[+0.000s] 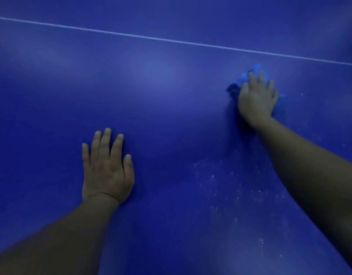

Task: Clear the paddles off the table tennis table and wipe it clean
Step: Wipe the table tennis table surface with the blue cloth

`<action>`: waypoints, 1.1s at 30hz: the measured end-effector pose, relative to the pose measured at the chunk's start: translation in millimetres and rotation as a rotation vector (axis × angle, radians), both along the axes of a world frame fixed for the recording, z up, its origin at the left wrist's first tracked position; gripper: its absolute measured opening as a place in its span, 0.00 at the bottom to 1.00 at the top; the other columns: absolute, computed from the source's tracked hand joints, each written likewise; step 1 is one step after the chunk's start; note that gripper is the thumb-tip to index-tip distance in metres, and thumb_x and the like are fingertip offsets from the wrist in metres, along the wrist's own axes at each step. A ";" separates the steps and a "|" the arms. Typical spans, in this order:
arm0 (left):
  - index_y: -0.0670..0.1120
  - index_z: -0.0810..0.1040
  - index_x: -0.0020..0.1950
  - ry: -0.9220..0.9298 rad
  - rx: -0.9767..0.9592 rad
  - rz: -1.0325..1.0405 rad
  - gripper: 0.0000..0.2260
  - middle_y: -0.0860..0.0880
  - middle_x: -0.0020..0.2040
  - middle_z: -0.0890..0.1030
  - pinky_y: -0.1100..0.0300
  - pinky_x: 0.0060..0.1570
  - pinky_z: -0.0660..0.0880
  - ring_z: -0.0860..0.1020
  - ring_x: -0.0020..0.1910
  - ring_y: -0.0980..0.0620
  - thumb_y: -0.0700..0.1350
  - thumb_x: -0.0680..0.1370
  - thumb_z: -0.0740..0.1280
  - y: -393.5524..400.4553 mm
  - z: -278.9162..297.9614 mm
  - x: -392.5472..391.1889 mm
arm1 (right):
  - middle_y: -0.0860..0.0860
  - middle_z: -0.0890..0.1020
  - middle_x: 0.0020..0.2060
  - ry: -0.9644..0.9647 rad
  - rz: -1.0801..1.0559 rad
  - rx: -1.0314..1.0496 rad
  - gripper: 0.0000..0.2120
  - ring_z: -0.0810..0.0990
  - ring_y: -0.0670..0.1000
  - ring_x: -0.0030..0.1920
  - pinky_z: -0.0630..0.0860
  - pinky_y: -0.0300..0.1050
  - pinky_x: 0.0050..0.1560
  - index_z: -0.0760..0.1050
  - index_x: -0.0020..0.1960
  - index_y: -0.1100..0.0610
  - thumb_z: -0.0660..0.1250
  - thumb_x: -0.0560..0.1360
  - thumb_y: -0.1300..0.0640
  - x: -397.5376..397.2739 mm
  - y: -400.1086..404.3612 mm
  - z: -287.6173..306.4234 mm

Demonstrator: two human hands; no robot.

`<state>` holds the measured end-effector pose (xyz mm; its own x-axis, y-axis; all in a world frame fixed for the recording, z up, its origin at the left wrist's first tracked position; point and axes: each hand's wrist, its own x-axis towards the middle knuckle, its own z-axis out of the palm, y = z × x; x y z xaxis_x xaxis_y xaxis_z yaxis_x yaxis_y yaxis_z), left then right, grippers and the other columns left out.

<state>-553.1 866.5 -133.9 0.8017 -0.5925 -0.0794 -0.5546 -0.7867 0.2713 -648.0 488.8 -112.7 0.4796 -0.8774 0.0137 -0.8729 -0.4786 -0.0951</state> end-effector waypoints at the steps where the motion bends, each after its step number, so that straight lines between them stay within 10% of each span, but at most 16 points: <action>1: 0.42 0.64 0.77 0.005 0.008 -0.006 0.29 0.42 0.80 0.59 0.42 0.78 0.42 0.51 0.80 0.43 0.55 0.80 0.48 0.7 -0.3 0.0 | 0.52 0.57 0.80 0.023 -0.087 0.049 0.25 0.56 0.63 0.77 0.54 0.65 0.74 0.58 0.79 0.51 0.50 0.83 0.49 5.3 2.7 1.5; 7: 0.42 0.65 0.76 -0.008 0.016 -0.008 0.28 0.41 0.79 0.59 0.39 0.77 0.45 0.52 0.80 0.43 0.54 0.80 0.50 1.5 -1.6 0.1 | 0.49 0.47 0.81 0.217 0.753 0.217 0.29 0.46 0.59 0.80 0.49 0.58 0.75 0.49 0.81 0.49 0.46 0.82 0.46 56.7 80.5 -3.9; 14: 0.40 0.67 0.75 -0.030 0.013 -0.018 0.28 0.40 0.78 0.61 0.45 0.77 0.40 0.54 0.79 0.41 0.54 0.79 0.52 1.0 -4.2 3.2 | 0.52 0.57 0.80 0.102 0.363 -0.017 0.30 0.54 0.63 0.78 0.55 0.62 0.74 0.58 0.79 0.53 0.45 0.80 0.45 74.3 23.8 -9.1; 20: 0.40 0.68 0.74 -0.051 0.020 -0.014 0.28 0.40 0.78 0.62 0.41 0.76 0.45 0.56 0.79 0.41 0.54 0.79 0.52 -2.1 -3.2 2.2 | 0.56 0.63 0.77 0.074 0.759 -0.003 0.25 0.60 0.64 0.76 0.58 0.63 0.72 0.63 0.77 0.57 0.48 0.82 0.50 126.5 61.2 -17.8; 23: 0.40 0.68 0.74 -0.038 0.032 -0.017 0.28 0.41 0.78 0.62 0.45 0.77 0.41 0.55 0.79 0.42 0.54 0.79 0.52 -1.1 -2.6 3.2 | 0.63 0.70 0.71 0.069 0.263 -0.137 0.23 0.69 0.69 0.67 0.67 0.65 0.65 0.70 0.70 0.62 0.48 0.81 0.54 90.5 -35.4 -21.5; 27: 0.41 0.68 0.75 -0.012 0.044 -0.014 0.28 0.41 0.78 0.62 0.47 0.77 0.39 0.54 0.79 0.42 0.54 0.79 0.52 -1.7 -1.3 3.9 | 0.57 0.52 0.80 -0.044 -0.454 0.100 0.28 0.47 0.63 0.79 0.45 0.63 0.76 0.54 0.80 0.57 0.45 0.84 0.47 48.2 -82.0 -6.4; 33: 0.41 0.67 0.75 -0.005 0.046 -0.013 0.28 0.41 0.78 0.60 0.48 0.77 0.38 0.52 0.79 0.43 0.55 0.79 0.51 -1.5 -1.5 2.4 | 0.57 0.59 0.79 0.035 0.622 0.000 0.26 0.56 0.64 0.77 0.55 0.63 0.74 0.60 0.78 0.57 0.48 0.83 0.49 103.9 57.8 -26.7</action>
